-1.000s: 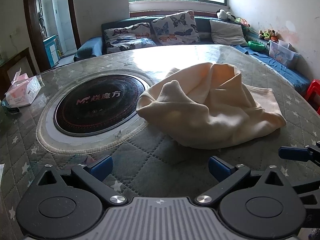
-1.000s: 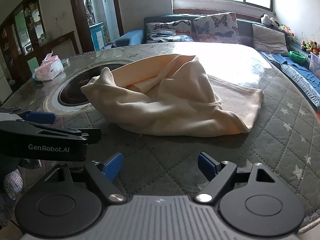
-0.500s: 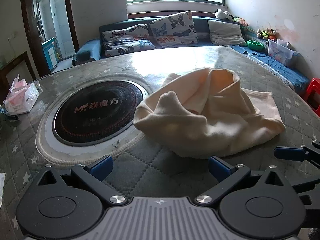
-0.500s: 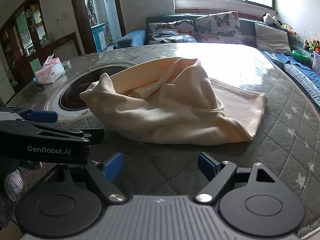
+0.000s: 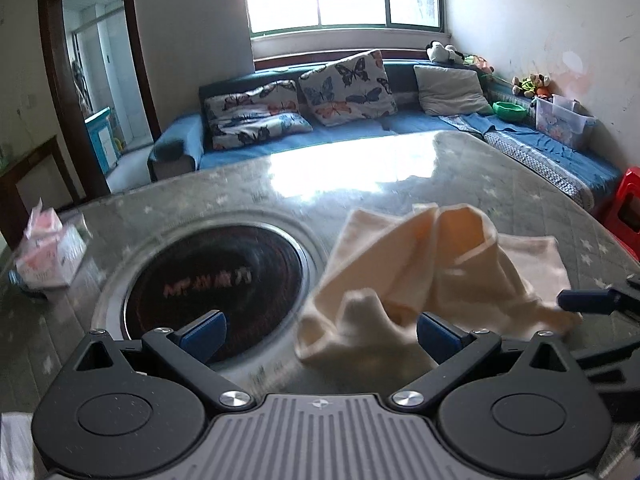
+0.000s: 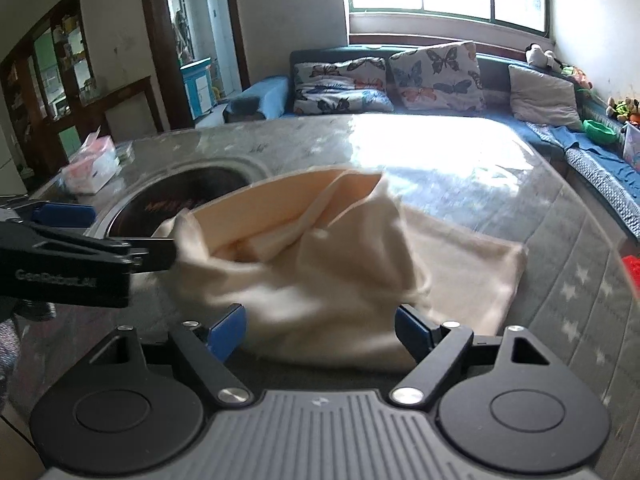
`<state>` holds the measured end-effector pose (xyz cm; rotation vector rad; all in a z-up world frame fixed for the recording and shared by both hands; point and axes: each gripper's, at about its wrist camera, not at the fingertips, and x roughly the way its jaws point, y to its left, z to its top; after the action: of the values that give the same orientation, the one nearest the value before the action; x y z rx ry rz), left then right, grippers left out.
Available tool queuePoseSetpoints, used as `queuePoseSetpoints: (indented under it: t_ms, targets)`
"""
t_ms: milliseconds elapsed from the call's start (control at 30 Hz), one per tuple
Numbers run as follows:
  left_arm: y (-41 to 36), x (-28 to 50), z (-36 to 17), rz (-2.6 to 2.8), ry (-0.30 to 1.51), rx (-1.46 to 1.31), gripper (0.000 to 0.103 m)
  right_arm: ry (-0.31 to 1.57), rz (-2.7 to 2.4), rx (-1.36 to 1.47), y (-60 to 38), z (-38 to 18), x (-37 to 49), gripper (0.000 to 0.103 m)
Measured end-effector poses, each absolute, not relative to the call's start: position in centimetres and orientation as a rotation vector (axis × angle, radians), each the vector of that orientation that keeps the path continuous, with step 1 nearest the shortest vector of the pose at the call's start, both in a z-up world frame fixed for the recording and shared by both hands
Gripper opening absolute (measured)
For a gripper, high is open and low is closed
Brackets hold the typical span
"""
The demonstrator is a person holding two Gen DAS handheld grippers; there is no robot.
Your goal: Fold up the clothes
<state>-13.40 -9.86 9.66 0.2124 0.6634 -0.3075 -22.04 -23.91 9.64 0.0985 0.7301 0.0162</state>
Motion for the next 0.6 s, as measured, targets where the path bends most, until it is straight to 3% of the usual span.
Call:
queuePoseSetpoints:
  t_ms: [200, 467, 600]
  targets:
    - [-11.0, -10.5, 10.3, -0.305, 0.626, 0.256, 0.103, 0.697, -0.025, 0.110, -26.6, 11.0, -19.0, 0.077]
    - [-13.5, -7.2, 10.1, -0.390, 0.612, 0.296, 0.095, 0.709, -0.043, 0.140, -29.2, 11.1, -14.3, 0.055]
    - [-15.1, -5.7, 9.1, -0.460, 0.637, 0.321, 0.093, 0.738, -0.022, 0.167, -29.9, 10.1, -12.0, 0.052]
